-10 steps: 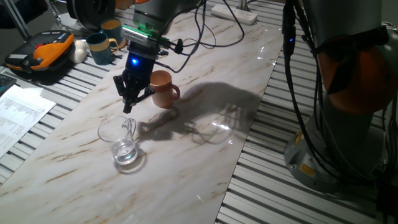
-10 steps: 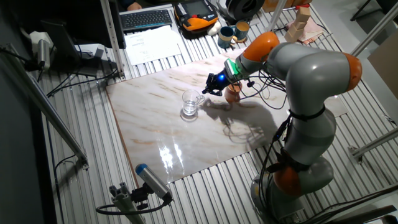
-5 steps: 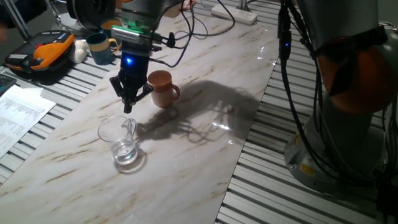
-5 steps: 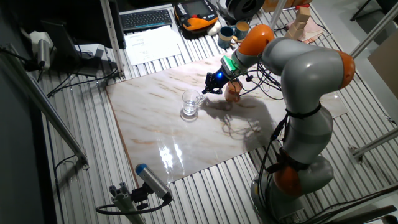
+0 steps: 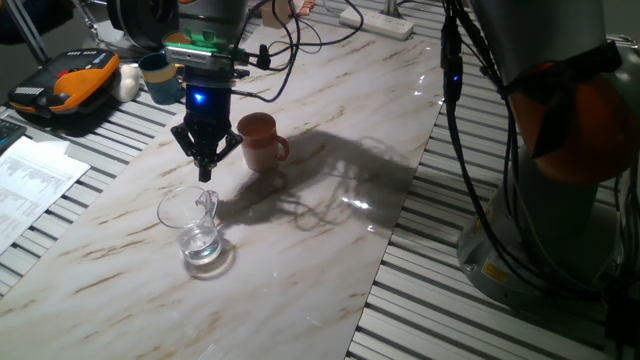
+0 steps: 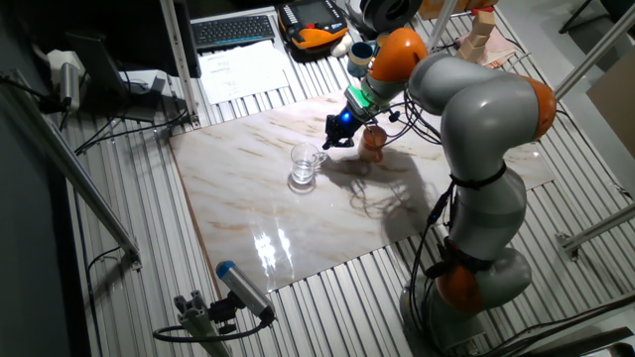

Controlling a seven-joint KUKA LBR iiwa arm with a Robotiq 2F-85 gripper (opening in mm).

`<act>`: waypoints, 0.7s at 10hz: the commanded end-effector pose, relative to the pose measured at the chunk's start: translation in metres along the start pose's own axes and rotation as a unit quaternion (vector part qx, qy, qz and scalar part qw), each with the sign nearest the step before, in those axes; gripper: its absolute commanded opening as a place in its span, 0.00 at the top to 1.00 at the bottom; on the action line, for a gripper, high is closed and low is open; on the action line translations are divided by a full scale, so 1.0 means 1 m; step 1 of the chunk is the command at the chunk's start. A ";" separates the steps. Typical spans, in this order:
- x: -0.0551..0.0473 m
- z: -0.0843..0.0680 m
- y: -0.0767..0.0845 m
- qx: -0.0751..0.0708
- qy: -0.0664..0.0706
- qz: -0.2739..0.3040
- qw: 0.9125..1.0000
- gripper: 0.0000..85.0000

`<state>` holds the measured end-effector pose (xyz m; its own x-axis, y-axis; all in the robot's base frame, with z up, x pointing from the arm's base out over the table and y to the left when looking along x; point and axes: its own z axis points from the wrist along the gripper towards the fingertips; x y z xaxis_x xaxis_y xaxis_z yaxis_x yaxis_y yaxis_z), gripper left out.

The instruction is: Pour the water from one cup into another empty cup

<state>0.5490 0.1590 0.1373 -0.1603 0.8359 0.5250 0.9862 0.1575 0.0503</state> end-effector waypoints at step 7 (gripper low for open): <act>-0.007 0.003 -0.004 -0.006 0.049 -0.005 0.999 1.00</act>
<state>0.5462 0.1543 0.1316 -0.1641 0.7909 0.5895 0.9855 0.1582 0.0620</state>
